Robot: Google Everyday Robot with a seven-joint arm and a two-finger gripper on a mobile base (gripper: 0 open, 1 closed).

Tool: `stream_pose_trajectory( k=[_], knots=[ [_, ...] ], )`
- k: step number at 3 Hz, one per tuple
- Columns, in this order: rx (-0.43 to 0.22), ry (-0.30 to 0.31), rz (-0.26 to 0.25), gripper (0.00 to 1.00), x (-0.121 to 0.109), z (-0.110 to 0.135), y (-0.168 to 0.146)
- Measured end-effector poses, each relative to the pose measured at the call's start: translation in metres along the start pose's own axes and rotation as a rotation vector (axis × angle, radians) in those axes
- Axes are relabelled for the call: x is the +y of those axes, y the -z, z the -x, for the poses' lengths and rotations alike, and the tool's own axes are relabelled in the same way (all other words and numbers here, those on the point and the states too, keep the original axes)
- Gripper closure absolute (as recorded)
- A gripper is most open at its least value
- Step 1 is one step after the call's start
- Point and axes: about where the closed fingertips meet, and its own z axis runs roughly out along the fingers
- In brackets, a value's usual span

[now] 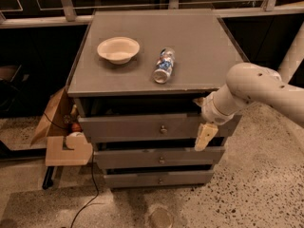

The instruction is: Open top drawer

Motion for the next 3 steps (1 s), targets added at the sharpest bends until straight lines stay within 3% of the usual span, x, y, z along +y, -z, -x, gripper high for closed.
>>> stream_pose_trajectory(
  k=[3],
  knots=[
    [0.084, -0.033, 0.008, 0.0, -0.017, -0.028, -0.031]
  ],
)
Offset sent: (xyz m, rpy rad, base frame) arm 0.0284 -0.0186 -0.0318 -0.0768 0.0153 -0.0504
